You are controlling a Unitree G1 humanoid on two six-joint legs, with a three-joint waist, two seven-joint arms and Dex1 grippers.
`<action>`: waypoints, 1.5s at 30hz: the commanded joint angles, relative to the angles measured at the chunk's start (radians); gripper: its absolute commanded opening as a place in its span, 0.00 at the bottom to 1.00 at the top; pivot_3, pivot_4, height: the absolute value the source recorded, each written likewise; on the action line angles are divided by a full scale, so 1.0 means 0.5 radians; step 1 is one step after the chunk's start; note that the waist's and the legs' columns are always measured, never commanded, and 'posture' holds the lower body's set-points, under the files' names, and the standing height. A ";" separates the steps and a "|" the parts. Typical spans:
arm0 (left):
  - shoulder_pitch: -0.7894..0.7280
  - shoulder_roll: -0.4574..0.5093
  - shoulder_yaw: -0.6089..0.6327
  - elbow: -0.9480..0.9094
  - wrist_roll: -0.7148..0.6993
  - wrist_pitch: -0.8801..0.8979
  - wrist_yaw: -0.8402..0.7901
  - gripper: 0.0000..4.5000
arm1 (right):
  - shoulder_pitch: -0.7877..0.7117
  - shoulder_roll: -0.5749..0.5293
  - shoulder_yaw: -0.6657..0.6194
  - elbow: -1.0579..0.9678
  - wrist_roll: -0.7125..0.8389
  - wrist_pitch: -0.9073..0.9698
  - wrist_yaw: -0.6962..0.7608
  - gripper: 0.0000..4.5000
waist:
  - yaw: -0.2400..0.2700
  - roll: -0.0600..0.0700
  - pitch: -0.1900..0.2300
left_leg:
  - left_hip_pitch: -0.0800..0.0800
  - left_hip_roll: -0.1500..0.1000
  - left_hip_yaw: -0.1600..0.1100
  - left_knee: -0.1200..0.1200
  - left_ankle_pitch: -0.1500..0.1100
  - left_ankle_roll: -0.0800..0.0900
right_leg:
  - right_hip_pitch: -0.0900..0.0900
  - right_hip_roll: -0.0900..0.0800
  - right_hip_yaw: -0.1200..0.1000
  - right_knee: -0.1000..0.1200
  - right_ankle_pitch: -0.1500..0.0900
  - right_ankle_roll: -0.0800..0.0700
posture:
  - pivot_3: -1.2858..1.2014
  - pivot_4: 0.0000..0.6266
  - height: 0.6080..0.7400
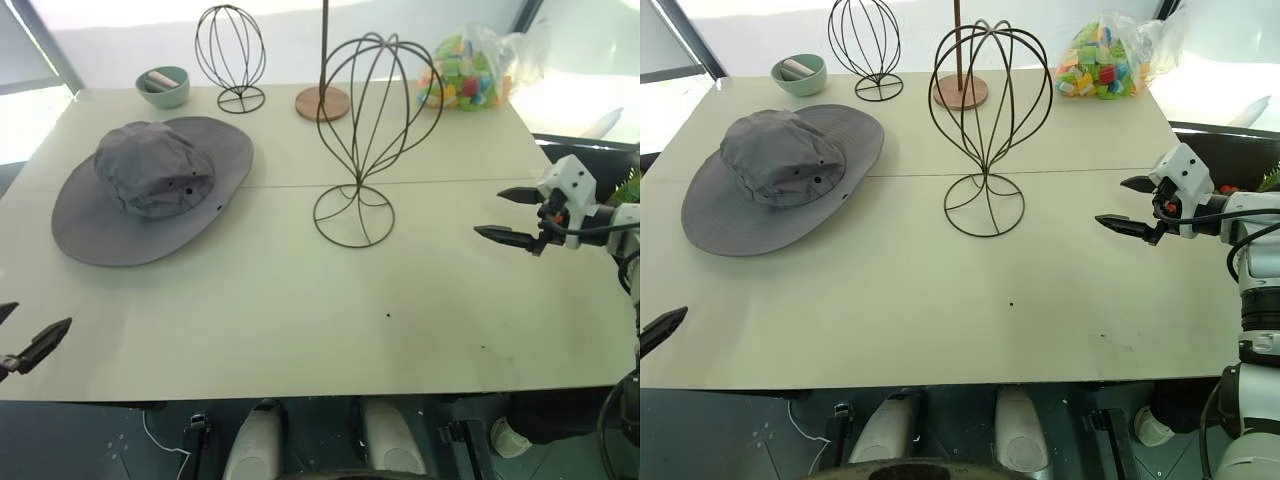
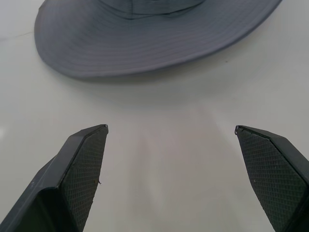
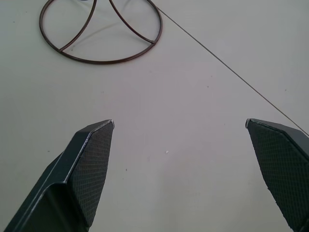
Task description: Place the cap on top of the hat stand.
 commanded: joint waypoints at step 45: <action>-1.178 0.289 -1.590 0.301 1.644 -0.827 0.645 0.98 | 0.590 -0.152 -0.365 -1.865 0.903 1.074 -0.150 1.00 | 0.060 0.001 0.001 | -0.001 0.000 -0.001 0.005 0.000 0.001 | 0.001 0.001 0.000 0.001 0.009 0.015 | 0.52 0.24 1.00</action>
